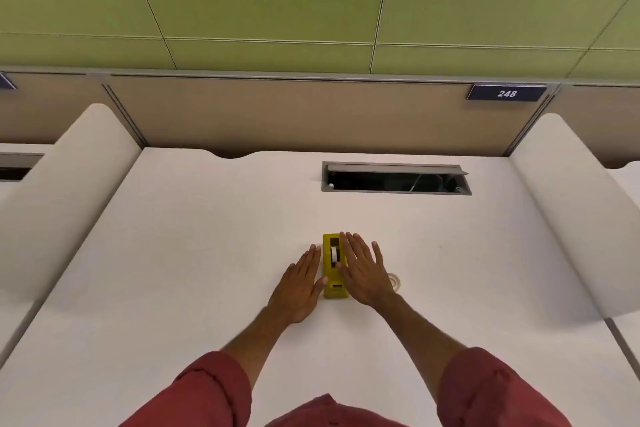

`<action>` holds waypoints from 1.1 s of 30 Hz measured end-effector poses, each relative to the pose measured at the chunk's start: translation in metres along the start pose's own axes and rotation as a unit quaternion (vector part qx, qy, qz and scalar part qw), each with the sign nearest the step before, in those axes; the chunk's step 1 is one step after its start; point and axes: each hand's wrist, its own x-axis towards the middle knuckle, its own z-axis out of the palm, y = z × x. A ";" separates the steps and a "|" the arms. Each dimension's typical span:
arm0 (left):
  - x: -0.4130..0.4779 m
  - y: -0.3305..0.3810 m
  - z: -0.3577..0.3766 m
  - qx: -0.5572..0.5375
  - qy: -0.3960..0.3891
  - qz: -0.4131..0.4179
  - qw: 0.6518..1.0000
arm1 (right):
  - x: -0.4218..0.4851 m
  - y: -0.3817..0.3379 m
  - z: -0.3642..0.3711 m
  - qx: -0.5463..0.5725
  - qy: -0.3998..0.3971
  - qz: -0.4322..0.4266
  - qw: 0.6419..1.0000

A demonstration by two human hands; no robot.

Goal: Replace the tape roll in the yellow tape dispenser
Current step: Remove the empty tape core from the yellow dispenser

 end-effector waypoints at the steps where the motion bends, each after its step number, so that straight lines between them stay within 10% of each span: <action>1: 0.000 -0.001 0.002 0.001 -0.001 0.011 1.000 | 0.000 0.001 0.000 -0.005 0.005 -0.002 1.000; 33: 0.015 -0.006 0.013 0.044 -0.033 0.035 0.998 | 0.038 -0.006 -0.012 -0.038 0.006 0.002 0.999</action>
